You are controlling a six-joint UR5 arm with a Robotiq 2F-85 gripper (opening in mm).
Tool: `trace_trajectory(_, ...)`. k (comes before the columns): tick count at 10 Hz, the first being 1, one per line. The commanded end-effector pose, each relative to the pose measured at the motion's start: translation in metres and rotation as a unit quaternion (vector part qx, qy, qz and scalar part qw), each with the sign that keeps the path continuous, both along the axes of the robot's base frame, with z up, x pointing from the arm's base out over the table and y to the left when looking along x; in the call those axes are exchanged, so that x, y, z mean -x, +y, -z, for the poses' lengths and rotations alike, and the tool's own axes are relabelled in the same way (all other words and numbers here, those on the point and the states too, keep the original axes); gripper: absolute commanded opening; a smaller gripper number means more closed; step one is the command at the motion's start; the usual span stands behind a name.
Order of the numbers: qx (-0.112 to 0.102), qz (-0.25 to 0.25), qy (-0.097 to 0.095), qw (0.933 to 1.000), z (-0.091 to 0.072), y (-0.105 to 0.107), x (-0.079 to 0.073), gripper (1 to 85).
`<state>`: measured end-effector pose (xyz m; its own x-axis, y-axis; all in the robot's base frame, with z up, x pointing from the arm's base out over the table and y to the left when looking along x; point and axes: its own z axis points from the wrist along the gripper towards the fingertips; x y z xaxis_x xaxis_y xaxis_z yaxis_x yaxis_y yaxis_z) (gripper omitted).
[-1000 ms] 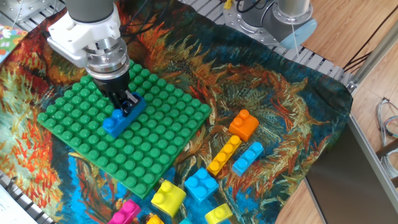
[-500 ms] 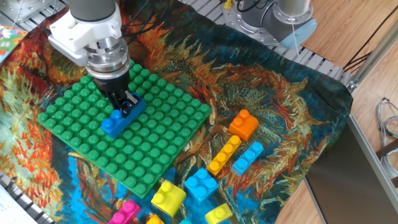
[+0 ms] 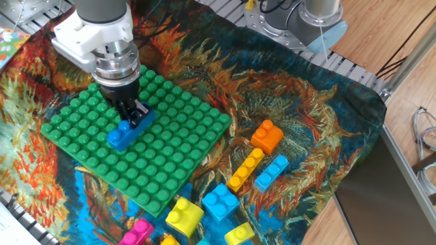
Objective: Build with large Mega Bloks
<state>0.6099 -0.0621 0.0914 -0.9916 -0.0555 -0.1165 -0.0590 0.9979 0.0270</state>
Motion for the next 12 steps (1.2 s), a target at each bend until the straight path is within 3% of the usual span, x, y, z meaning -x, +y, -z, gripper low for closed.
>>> trace_trajectory(1,-0.009,-0.003,0.001,1.0000,0.006,-0.004,-0.011,1.3)
trace_trajectory(6,-0.014,0.007,0.002,0.9999,0.011,0.003,-0.013,1.3)
trace_trajectory(12,-0.004,0.001,0.001,1.0000,0.017,0.005,-0.022,1.3)
